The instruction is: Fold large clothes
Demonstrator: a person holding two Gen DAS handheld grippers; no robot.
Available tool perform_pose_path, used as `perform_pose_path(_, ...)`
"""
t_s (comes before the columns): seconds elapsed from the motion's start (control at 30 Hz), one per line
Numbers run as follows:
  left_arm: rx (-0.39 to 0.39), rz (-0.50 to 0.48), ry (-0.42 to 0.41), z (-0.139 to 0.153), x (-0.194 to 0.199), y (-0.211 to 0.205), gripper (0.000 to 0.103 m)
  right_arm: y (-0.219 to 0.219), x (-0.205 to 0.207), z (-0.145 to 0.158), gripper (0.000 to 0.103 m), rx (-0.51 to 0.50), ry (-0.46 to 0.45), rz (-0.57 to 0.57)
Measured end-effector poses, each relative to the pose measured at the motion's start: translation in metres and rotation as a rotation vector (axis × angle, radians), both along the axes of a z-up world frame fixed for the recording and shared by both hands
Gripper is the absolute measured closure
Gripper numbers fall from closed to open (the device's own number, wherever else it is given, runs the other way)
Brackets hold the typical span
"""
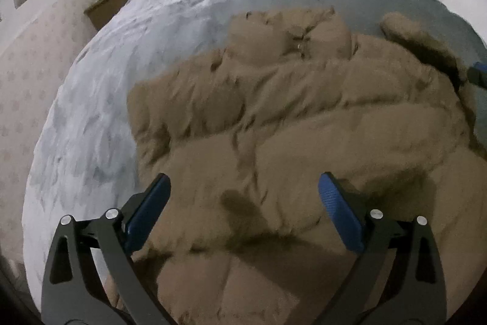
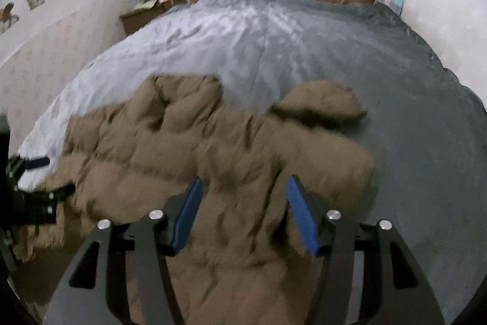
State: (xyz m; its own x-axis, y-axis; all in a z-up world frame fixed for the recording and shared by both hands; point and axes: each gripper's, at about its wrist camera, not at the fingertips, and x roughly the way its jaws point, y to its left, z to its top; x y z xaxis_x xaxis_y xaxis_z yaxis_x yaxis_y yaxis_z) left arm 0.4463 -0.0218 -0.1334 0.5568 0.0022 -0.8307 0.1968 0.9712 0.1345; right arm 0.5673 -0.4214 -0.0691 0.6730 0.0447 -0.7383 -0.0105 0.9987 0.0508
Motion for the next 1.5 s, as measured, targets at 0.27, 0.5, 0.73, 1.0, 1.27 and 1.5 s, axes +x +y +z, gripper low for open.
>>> perform_pose_path(0.27, -0.007, 0.040, 0.096, -0.025, 0.053, 0.004, 0.006, -0.027, 0.065, -0.005, 0.041, -0.010, 0.107, -0.046)
perform_pose_path(0.5, 0.075, 0.019, 0.062, -0.017, 0.058, -0.002, 0.006, -0.010, 0.105, -0.037, 0.092, -0.155, 0.180, -0.032)
perform_pose_path(0.73, 0.077, 0.046, 0.043, -0.005, 0.034, 0.006, 0.006, -0.029, 0.037, 0.008, 0.097, 0.039, 0.034, -0.041)
perform_pose_path(1.0, 0.041, 0.058, -0.010, 0.018, -0.008, 0.014, 0.006, 0.041, -0.049, 0.009, 0.097, 0.067, 0.038, 0.185)
perform_pose_path(1.27, 0.084, 0.070, 0.045, -0.009, -0.021, 0.024, 0.006, 0.073, -0.053, -0.054, 0.092, 0.060, 0.179, 0.192)
perform_pose_path(1.5, 0.100, 0.062, 0.053, -0.012, -0.005, 0.019, 0.006, 0.075, -0.057, -0.006, 0.054, 0.043, 0.088, 0.205)
